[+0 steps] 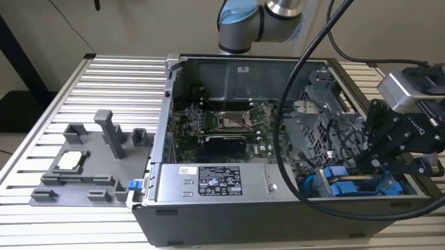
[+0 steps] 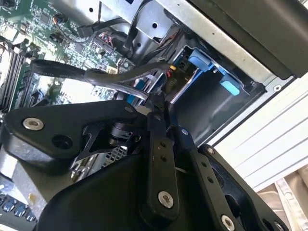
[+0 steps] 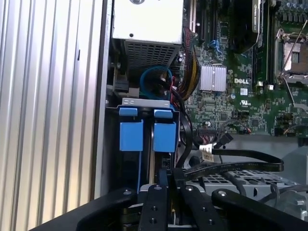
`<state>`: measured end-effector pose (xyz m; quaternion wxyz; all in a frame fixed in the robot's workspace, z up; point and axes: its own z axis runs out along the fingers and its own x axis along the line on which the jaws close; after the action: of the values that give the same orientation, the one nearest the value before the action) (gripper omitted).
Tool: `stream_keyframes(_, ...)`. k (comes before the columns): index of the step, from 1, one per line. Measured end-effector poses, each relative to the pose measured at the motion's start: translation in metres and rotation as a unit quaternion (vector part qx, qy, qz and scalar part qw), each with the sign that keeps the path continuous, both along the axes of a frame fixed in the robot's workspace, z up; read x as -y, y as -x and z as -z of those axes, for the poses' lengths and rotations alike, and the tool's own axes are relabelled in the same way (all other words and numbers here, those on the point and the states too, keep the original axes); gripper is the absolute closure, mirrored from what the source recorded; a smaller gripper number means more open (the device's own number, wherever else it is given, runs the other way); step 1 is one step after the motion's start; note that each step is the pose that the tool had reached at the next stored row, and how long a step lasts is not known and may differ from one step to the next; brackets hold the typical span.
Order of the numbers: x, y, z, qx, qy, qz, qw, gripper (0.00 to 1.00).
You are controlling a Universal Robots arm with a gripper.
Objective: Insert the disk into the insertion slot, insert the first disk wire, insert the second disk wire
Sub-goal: 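Insert the second disk wire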
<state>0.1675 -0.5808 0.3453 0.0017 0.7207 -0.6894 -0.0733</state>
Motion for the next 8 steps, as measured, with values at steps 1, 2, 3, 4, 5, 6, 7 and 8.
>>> stream_keyframes(1,0.0,0.0002,0.0002,0.0008,-0.0001,0.001,1.0,0.84)
stream_keyframes(2,0.0,0.0007,0.0004,0.0013,-0.0001,0.003,1.0,0.84)
stream_keyframes(3,0.0,0.0012,0.0004,0.0017,0.0,0.004,1.0,0.84)
stream_keyframes(4,0.0,0.0016,0.0006,0.0021,-0.0001,0.005,1.0,0.84)
stream_keyframes(5,0.0,0.0019,0.0008,0.0027,-0.0001,0.006,1.0,0.84)
stream_keyframes(6,0.0,0.0019,0.001,0.0035,-0.0001,0.007,1.0,0.84)
stream_keyframes(7,0.0,0.0019,0.0012,0.0042,-0.0001,0.008,1.0,0.84)
stream_keyframes(8,0.0,0.0019,0.0015,0.0046,-0.0001,0.01,0.9999,0.84)
